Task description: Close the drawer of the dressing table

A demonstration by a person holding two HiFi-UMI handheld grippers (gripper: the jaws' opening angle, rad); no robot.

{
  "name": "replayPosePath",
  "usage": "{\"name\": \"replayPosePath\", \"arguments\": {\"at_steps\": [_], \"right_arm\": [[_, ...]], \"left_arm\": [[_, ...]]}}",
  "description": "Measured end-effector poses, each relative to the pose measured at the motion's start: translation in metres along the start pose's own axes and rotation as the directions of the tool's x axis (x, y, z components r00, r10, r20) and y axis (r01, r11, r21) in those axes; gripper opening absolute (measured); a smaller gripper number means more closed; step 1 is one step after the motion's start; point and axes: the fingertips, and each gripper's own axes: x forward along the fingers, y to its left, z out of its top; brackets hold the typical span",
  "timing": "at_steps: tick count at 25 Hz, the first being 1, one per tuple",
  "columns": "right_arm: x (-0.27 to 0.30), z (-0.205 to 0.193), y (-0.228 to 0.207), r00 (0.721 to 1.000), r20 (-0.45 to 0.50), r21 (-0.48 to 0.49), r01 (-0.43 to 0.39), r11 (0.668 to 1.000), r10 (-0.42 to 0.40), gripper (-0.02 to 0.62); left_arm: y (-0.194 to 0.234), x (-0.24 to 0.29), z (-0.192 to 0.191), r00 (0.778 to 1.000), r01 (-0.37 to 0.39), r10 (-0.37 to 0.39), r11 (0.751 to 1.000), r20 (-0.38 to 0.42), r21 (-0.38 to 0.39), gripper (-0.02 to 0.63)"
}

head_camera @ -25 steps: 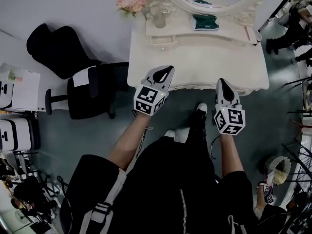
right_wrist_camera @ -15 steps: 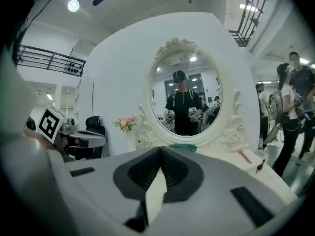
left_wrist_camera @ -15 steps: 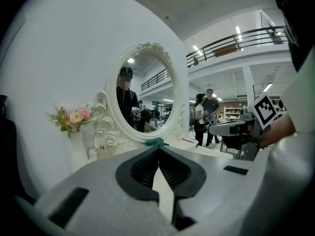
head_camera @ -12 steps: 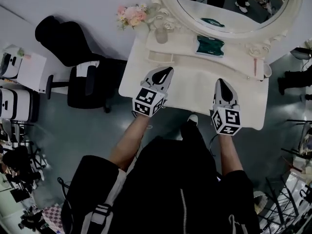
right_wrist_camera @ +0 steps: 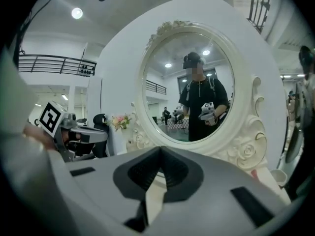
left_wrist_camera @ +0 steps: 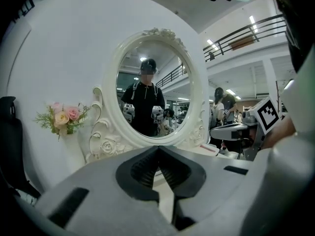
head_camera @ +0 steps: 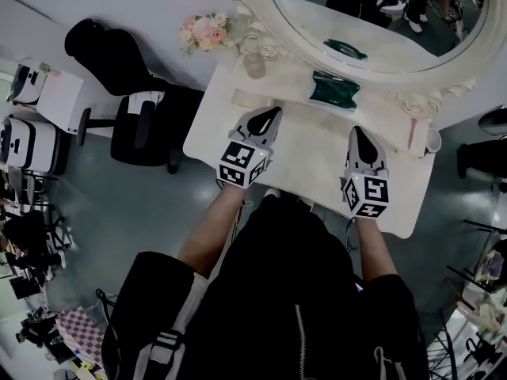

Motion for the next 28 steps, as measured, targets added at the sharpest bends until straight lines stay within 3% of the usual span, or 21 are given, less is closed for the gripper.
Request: {"name": "replayPosePath", "arguments": {"at_steps": [12, 28], "right_arm": [[0.03, 0.008, -0.002, 0.999, -0.02, -0.006, -0.034, 0.999, 0.034, 0.003], [0.105, 0.018, 0.106, 0.966, -0.051, -0.059, -0.256, 0.965, 0.253, 0.003]], "left_arm": [[0.02, 0.025, 0.01, 1.0, -0.003, 0.004, 1.0, 0.019, -0.024, 0.006], [0.119, -0.057, -0.014, 0.976, -0.216, 0.216, 0.973, 0.002, -0.081, 0.006]]}}
